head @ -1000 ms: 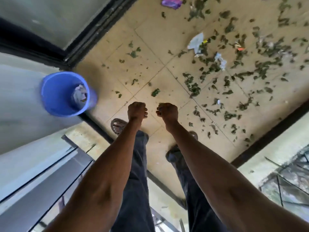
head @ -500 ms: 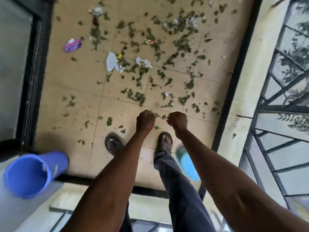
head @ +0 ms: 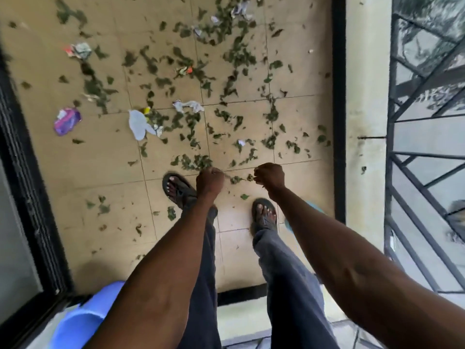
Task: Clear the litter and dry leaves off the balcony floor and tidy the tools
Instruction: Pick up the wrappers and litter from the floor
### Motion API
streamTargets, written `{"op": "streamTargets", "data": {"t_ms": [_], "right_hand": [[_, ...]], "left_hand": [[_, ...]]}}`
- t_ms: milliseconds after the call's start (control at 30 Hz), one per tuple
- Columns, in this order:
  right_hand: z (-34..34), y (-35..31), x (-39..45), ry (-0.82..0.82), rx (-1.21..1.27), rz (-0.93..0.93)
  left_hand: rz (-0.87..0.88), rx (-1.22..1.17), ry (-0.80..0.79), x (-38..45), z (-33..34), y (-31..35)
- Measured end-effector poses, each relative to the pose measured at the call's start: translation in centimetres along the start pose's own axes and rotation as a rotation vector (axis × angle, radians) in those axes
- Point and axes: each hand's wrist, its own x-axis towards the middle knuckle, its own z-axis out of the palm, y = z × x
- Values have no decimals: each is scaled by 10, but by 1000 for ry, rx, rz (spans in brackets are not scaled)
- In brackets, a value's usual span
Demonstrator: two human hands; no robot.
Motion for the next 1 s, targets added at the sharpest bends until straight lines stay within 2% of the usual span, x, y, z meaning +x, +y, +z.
{"op": "streamTargets", "data": {"t_ms": [67, 167, 367, 500, 633, 867, 933, 1000], "right_hand": [[10, -10, 10, -26, -11, 0], [26, -17, 36, 26, -34, -35], [50, -4, 110, 9, -329, -142], [67, 10, 177, -18, -495, -222], [91, 25, 235, 31, -590, -311], [117, 38, 290, -68, -888, -571], [119, 37, 289, -34, -822, -526], [116, 34, 279, 81, -578, -342]], "left_hand": [[14, 34, -25, 16, -6, 2], [37, 99, -44, 43, -6, 2], [14, 186, -52, 101, 16, -6], [11, 33, -21, 149, 42, -18], [4, -179, -4, 197, 72, -37], [-27, -246, -4, 235, 105, -63], [-37, -242, -20, 237, 101, -65], [-64, -260, -12, 234, 92, -64]]}}
